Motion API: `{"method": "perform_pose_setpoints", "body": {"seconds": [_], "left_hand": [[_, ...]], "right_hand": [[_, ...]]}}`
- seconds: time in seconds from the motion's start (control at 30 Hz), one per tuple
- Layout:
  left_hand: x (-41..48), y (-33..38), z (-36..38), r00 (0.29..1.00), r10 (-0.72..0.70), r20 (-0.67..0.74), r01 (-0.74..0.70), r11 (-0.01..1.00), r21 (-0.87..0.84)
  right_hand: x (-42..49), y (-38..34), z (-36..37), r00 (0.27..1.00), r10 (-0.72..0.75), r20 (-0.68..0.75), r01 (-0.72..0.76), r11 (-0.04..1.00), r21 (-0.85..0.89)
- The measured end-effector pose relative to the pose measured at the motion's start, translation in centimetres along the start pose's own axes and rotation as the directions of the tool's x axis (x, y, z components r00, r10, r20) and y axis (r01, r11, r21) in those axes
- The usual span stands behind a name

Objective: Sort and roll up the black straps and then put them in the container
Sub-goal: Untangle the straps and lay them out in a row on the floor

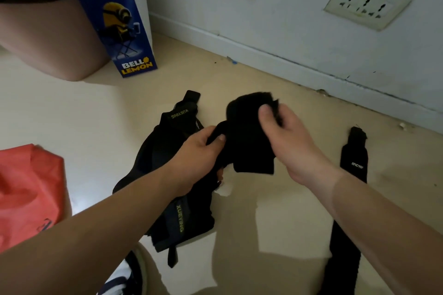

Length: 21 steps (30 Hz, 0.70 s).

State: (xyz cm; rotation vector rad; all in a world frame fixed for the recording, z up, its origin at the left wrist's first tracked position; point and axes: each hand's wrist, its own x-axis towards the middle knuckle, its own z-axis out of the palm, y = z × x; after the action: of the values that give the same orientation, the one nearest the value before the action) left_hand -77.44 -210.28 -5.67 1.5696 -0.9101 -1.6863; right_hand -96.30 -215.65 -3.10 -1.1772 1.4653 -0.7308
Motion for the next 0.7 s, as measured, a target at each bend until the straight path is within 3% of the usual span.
{"method": "perform_pose_setpoints", "body": {"seconds": [0.07, 0.17, 0.27, 0.4, 0.5, 0.6, 0.7], "left_hand": [[-0.2, 0.8, -0.1, 0.998, 0.055, 0.020, -0.056, 0.997, 0.045], [-0.7, 1.1, 0.1, 0.987, 0.076, 0.144, -0.083, 0.996, 0.039], [-0.6, 0.6, 0.7, 0.986, 0.089, 0.144, -0.093, 0.995, 0.025], [0.4, 0.1, 0.4, 0.995, 0.093, 0.038, -0.095, 0.993, 0.065], [1.1, -0.6, -0.1, 1.000, 0.001, 0.009, -0.002, 0.988, 0.152], [0.8, -1.6, -0.3, 0.963, -0.205, 0.173, 0.204, 0.979, 0.025], [0.4, -2.6, -0.1, 0.924, -0.227, 0.308, 0.230, 0.973, 0.026]], "right_hand": [[-0.2, 0.8, 0.1, 0.979, 0.069, 0.190, -0.082, 0.994, 0.065], [0.0, 1.3, -1.1, 0.879, 0.108, 0.465, -0.214, 0.960, 0.182], [0.1, 1.8, -1.4, 0.815, 0.165, 0.555, -0.315, 0.931, 0.185], [0.4, 2.7, -0.6, 0.854, 0.203, 0.480, -0.271, 0.960, 0.077], [0.8, 3.5, -0.1, 0.946, 0.167, 0.278, -0.174, 0.985, 0.002], [1.4, 3.7, -0.3, 0.988, 0.122, 0.099, -0.119, 0.992, -0.037], [2.2, 3.8, -1.4, 0.991, 0.123, -0.045, -0.122, 0.992, 0.007]]}}
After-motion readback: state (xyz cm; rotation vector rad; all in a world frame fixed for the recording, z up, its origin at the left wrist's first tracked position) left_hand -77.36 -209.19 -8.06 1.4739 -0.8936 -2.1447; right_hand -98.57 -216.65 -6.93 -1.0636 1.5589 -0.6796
